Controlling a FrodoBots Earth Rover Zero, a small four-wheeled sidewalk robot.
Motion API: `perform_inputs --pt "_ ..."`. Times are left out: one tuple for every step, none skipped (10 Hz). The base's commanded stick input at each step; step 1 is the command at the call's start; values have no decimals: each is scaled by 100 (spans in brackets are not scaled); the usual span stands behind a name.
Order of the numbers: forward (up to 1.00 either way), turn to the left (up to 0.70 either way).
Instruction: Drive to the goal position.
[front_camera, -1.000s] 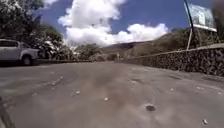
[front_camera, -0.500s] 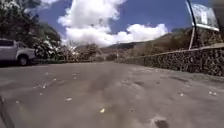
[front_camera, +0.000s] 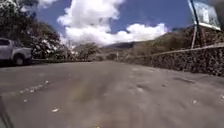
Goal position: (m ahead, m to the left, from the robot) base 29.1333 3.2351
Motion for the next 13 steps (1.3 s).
perform_inputs --pt "70 0" --pt "70 0" --pt "70 0" --pt "70 0" --pt "70 0" --pt "70 0" --pt "70 0" --pt "70 0" --pt "70 0" --pt "70 0" --pt "70 0" --pt "70 0" --pt "70 0"
